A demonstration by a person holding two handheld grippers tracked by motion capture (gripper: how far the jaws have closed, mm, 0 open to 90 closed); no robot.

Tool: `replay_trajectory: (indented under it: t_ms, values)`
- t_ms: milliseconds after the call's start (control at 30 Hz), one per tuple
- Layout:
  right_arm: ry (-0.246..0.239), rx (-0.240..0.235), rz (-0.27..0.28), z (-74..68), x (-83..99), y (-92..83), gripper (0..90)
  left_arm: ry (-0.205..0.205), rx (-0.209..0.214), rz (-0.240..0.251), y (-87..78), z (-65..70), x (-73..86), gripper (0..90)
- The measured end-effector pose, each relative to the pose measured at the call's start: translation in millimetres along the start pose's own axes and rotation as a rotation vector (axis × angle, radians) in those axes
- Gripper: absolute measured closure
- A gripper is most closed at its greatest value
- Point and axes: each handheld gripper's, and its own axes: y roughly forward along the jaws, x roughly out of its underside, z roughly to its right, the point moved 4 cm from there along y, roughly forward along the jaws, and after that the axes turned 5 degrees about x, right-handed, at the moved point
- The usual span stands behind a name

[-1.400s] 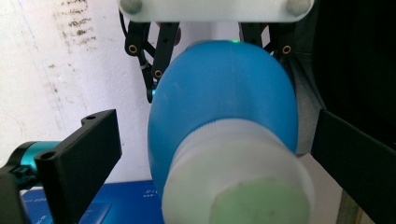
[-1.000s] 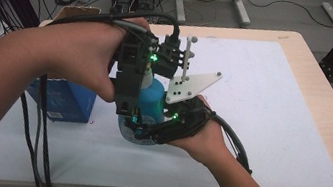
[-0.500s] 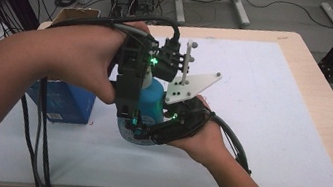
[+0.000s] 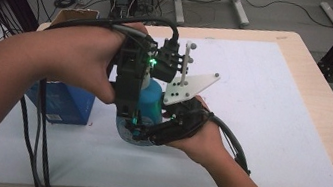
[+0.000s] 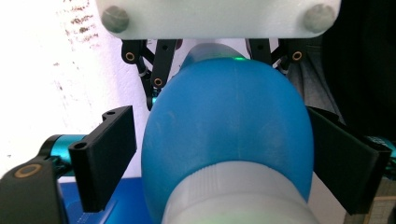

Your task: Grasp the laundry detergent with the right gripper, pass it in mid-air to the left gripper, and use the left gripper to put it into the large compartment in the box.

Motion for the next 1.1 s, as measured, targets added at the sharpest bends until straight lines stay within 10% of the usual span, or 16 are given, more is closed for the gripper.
replay_trajectory:
  t_ms: [1100]
  values:
    - [-0.009,-0.001,0.012,-2.1,-1.8,-0.3,46.1,-0.005,0.010,-0.021,-2.1,2.9,0.8,29.0]
